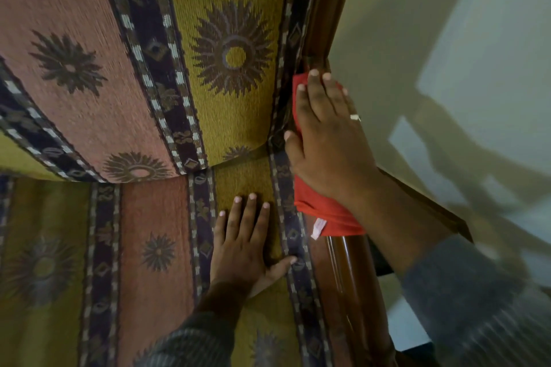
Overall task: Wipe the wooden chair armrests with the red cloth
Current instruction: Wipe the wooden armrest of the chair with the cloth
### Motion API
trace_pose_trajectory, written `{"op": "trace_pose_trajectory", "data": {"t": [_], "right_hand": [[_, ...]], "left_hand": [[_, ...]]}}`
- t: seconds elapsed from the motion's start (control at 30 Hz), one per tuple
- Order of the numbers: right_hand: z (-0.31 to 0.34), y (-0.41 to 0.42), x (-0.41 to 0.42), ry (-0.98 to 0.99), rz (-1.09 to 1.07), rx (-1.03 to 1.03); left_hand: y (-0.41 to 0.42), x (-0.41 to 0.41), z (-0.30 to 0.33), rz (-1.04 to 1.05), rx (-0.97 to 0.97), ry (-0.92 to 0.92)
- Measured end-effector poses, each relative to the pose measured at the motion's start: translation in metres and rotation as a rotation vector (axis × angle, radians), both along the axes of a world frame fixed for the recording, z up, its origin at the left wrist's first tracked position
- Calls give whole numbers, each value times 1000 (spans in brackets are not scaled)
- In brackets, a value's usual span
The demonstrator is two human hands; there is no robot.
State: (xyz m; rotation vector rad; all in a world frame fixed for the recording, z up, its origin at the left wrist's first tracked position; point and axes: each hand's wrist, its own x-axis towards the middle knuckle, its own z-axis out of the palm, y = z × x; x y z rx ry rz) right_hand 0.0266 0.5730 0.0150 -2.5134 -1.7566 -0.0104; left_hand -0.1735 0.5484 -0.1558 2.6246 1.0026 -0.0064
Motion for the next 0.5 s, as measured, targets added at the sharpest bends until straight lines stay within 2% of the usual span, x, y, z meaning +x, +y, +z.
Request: {"op": "trace_pose_trajectory", "data": {"t": [0.13,0.33,0.5], "right_hand": [[0,-24,-10,22,26,-43],[-2,-15,-10,-17,-5,-49],[-2,-73,-39,-5,-20,-74]], "left_hand": [[0,0,-3,2,9,-22],[2,1,-3,9,20,4],[-2,0,5,1,36,11]]}}
